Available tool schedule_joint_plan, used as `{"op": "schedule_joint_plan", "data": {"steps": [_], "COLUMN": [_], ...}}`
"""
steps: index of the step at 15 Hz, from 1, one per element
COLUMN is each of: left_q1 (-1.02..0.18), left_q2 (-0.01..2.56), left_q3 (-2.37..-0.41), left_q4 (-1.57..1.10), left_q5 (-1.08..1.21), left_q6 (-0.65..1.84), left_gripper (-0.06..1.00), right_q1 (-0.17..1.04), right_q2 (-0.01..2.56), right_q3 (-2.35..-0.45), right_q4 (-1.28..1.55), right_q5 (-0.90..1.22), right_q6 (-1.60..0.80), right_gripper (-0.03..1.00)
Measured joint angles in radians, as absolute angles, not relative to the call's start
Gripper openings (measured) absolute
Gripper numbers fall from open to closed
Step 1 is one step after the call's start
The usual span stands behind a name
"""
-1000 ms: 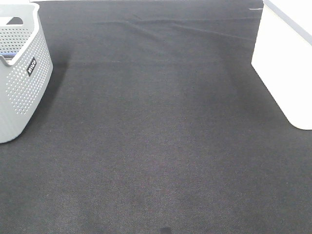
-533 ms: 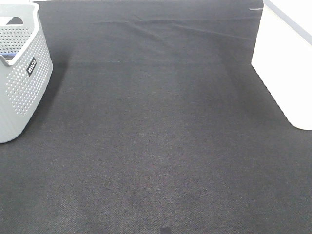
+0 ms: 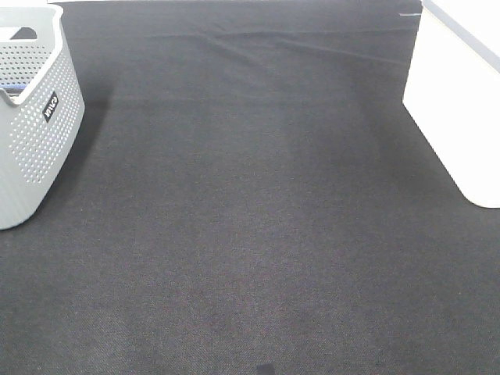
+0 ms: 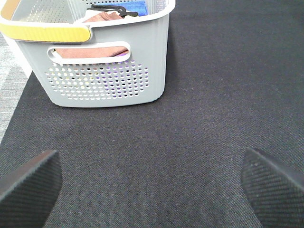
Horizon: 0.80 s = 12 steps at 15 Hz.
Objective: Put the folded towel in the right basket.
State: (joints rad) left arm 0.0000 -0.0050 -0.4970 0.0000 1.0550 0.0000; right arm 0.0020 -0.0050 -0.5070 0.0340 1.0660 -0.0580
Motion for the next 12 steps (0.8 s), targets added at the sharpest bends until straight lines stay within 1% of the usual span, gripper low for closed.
{"op": "schedule_joint_plan", "data": {"steps": [12], "left_q1": [0.000], "left_q2": [-0.005], "left_q3": [-0.497], "left_q4": [0.000], "left_q5": [1.055], "left_q6": [0.000], "left_gripper": [0.97], "right_q1": [0.002], "right_q2": [-0.006], "right_q3": [-0.507], "right_q4": [0.034], "right_q5": [1.066], "right_q6": [-0.058], "right_gripper": [0.69]}}
